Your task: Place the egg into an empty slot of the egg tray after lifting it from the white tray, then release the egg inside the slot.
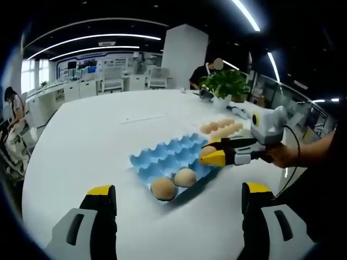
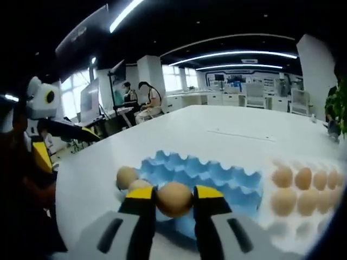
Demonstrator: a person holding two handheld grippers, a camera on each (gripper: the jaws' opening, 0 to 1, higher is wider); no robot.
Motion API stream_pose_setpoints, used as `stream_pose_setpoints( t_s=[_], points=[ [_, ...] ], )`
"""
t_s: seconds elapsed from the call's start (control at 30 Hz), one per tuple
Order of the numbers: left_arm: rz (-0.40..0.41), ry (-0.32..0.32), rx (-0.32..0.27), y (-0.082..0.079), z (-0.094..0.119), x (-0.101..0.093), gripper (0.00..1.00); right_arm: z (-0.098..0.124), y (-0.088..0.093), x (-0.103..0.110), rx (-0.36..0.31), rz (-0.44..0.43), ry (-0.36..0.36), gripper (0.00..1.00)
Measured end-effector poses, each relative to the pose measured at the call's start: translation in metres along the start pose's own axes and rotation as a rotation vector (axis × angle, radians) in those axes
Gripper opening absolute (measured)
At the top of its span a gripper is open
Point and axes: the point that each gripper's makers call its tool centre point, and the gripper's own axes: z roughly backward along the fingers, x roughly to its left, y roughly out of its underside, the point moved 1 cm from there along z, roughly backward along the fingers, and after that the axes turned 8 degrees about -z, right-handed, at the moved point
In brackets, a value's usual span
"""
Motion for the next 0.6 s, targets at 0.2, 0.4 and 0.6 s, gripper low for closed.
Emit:
stream_pose_setpoints(
  t_s=[0.2, 0.4, 0.6],
  points=[
    [0.002, 0.001, 0.002, 0.001, 0.000, 0.000, 0.97, -0.007, 0.006, 0.003, 0.018, -0.008, -0.016, 0.27],
    [0.004, -0.005, 0.003, 0.001, 0.001, 0.002, 0.97, -0.014, 0.011, 0.004, 0.031, -0.015, -0.025, 0.27],
    [0.010, -0.002, 0.009, 0.004, 0.001, 0.001, 0.97, -0.014, 0.011, 0.003, 0.021, -0.020, -0.031, 0.27]
  ],
)
